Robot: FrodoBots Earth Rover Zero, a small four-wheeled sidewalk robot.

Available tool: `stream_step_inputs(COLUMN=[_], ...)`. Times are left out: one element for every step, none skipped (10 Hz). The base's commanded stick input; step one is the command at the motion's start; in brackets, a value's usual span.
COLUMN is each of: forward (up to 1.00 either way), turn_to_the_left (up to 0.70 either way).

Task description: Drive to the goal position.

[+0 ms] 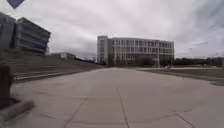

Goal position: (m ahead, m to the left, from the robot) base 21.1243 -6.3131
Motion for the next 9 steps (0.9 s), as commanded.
stream_step_inputs(forward=[0.70, 0.70, 0.70, 0.70, 0.70, 0.70, 0.70, 0.70, 0.70], turn_to_the_left=[0.00, 0.00, 0.00, 0.00, 0.00, 0.00, 0.00, 0.00, 0.00])
